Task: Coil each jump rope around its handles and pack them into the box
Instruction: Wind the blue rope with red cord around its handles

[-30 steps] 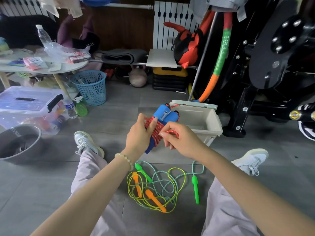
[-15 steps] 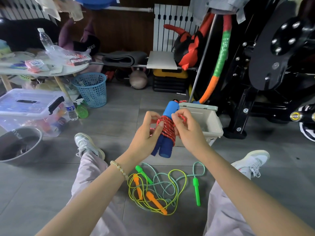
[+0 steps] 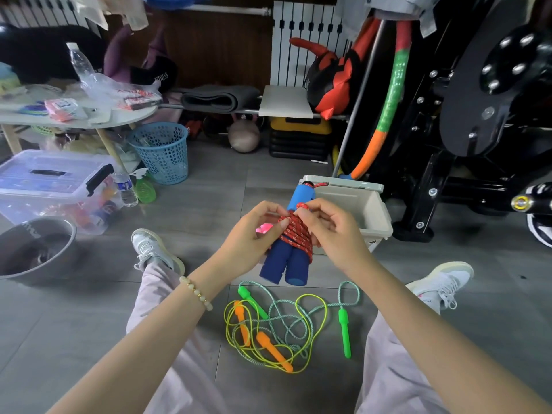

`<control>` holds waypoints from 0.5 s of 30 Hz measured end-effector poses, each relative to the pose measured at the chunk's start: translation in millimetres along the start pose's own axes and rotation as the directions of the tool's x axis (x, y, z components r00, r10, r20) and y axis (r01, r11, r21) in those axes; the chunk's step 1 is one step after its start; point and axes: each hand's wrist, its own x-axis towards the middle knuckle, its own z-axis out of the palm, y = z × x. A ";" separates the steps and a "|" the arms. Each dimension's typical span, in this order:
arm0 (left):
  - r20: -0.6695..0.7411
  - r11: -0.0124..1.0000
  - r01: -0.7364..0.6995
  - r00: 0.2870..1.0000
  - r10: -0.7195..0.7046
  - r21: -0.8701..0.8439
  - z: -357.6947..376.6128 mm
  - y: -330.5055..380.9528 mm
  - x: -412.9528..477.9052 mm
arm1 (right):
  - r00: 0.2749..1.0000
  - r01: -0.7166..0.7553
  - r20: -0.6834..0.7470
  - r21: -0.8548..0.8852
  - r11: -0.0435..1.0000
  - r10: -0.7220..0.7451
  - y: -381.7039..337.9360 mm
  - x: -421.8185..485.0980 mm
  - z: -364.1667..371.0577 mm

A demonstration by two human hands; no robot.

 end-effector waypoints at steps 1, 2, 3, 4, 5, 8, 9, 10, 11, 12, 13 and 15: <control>-0.006 1.000 0.014 1.000 -0.014 0.005 -0.6 -0.8 0.0 | 1.000 -0.010 0.003 0.001 1.000 0.010 -0.4 -0.8 0.2; -0.014 1.000 0.026 1.000 -0.026 0.010 -1.1 -1.8 -0.2 | 1.000 -0.015 0.011 -0.001 1.000 0.015 -1.3 -1.6 0.4; -0.022 0.999 0.034 0.999 -0.034 0.009 -1.4 -2.8 -0.3 | 1.000 -0.017 0.020 -0.003 1.000 0.017 -2.5 -2.1 0.6; -0.025 0.999 0.040 0.999 -0.040 0.001 -1.8 -3.6 -0.5 | 0.999 -0.020 0.029 -0.006 1.000 0.020 -3.4 -2.4 0.9; -0.024 0.999 0.047 0.999 -0.047 -0.014 -1.9 -4.2 -0.5 | 0.999 -0.020 0.039 -0.015 1.000 0.021 -3.7 -2.3 0.7; 0.003 0.995 0.079 0.997 -0.079 -0.062 -4.7 -4.3 -1.4 | 0.996 -0.022 0.082 -0.043 0.999 0.026 -4.1 -2.3 -1.4; 0.020 0.994 0.088 0.996 -0.087 -0.067 -5.9 -4.3 -1.5 | 0.994 -0.030 0.102 -0.051 0.998 0.035 -3.6 -2.6 -2.7; 0.040 0.994 0.092 0.995 -0.090 -0.065 -6.8 -3.9 -1.8 | 0.992 -0.042 0.120 -0.062 0.997 0.049 -3.0 -3.2 -3.7; 0.057 0.994 0.094 0.994 -0.091 -0.052 -7.2 -4.6 -2.0 | 0.990 -0.055 0.125 -0.071 0.996 0.064 -0.9 -3.9 -4.2; 0.070 0.995 0.096 0.993 -0.093 -0.034 -6.9 -4.8 -2.1 | 0.991 -0.069 0.113 -0.074 0.995 0.077 1.4 -4.9 -4.2; 0.078 0.995 0.098 0.992 -0.096 -0.018 -6.2 -5.3 -2.1 | 0.992 -0.080 0.087 -0.071 0.994 0.087 4.1 -6.1 -3.7; 0.084 0.995 0.101 0.991 -0.102 0.014 -3.9 -5.9 -2.3 | 0.997 -0.077 0.019 -0.081 0.994 0.078 8.9 -8.4 -2.9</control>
